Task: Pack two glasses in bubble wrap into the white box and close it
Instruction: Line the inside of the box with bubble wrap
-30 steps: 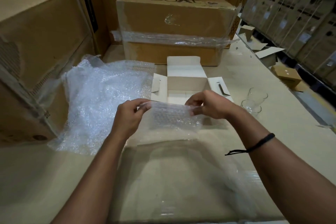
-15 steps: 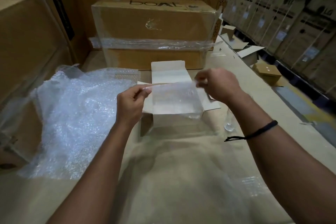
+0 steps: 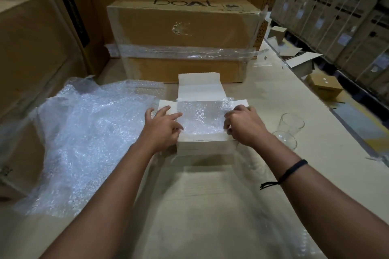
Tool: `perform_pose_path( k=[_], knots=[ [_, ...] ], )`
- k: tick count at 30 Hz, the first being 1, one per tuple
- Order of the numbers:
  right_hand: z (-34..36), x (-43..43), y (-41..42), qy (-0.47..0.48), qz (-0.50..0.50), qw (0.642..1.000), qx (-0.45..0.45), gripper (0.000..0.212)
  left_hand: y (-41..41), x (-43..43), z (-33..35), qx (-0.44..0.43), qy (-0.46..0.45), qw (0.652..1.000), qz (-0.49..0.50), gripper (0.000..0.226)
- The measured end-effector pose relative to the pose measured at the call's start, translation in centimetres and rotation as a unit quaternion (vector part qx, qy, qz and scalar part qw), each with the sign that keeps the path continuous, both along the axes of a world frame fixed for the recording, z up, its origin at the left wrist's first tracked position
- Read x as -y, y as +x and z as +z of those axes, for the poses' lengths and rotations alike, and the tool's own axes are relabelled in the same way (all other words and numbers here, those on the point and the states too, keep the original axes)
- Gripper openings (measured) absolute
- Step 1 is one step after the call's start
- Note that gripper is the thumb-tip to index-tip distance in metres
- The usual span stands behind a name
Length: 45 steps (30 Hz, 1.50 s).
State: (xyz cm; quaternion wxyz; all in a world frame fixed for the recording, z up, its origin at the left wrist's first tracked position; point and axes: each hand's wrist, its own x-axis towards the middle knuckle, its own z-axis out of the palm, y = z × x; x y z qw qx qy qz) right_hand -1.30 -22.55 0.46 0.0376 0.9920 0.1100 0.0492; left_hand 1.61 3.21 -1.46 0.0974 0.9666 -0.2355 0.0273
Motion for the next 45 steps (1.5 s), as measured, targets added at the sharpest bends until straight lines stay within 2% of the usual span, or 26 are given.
perform_pose_path(
  k=[3,7,9,11,14,16,17,19,21,24,26,28,31,34,38,43,45],
  knots=[
    [-0.1,-0.2,0.7,-0.064,0.039,0.996,-0.052,0.016,0.2,1.0,0.6,-0.017,0.087,0.996,-0.005,0.032],
    [-0.5,-0.9,1.8,-0.099,0.05,0.984,-0.14,0.019,0.3,1.9,0.6,-0.007,0.119,0.993,0.001,0.035],
    [-0.1,-1.1,2.0,-0.115,0.041,0.975,-0.185,0.024,0.5,2.3,0.6,0.01,0.11,0.994,0.001,0.034],
    [1.0,-1.1,2.1,-0.105,0.023,0.97,-0.22,0.03,0.7,2.6,0.7,0.046,0.057,0.997,0.002,0.026],
    [2.6,-0.8,2.6,0.013,-0.012,0.981,-0.192,0.039,1.6,2.9,1.3,0.075,0.015,0.997,-0.006,0.018],
    [2.4,-1.1,3.3,0.045,-0.005,0.984,-0.17,0.047,2.3,3.7,1.6,0.041,0.071,0.996,-0.017,0.024],
    [1.9,-1.4,3.6,0.022,0.002,0.983,-0.184,0.056,2.7,4.2,1.5,0.015,0.114,0.993,-0.023,0.03],
    [0.0,-2.2,4.1,-0.08,0.024,0.971,-0.223,0.069,3.2,5.1,0.9,-0.022,0.212,0.977,-0.032,0.042],
    [-1.9,-2.6,4.5,-0.165,0.048,0.961,-0.215,0.06,3.4,5.8,-0.1,-0.022,0.29,0.956,-0.035,0.043],
    [-3.1,-2.5,4.9,-0.193,0.042,0.959,-0.203,0.044,3.7,6.1,-0.9,-0.014,0.334,0.942,-0.031,0.034],
    [-3.0,-2.6,5.2,-0.21,0.037,0.95,-0.229,0.046,3.9,6.3,-0.8,-0.029,0.342,0.939,-0.035,0.037],
    [-2.4,-2.7,5.5,-0.219,0.026,0.939,-0.265,0.049,4.4,6.3,-0.4,-0.041,0.308,0.95,-0.036,0.04],
    [-0.9,-2.8,6.1,-0.178,-0.002,0.952,-0.248,0.06,5.0,6.0,0.6,-0.005,0.255,0.966,-0.034,0.039],
    [-1.2,-3.2,6.2,-0.15,0.017,0.972,-0.182,0.061,4.6,6.1,0.3,0.001,0.304,0.952,-0.028,0.046],
    [-3.5,-3.3,5.5,-0.18,0.036,0.967,-0.177,0.067,4.0,6.2,-1.0,0.009,0.355,0.934,-0.027,0.037],
    [-2.2,-3.1,5.6,-0.179,0.017,0.968,-0.175,0.082,4.2,6.1,0.0,0.014,0.337,0.941,-0.032,0.04],
    [-1.2,-3.0,5.3,-0.193,0.006,0.966,-0.17,0.075,4.0,5.9,0.3,0.029,0.335,0.941,-0.028,0.037]
  ],
)
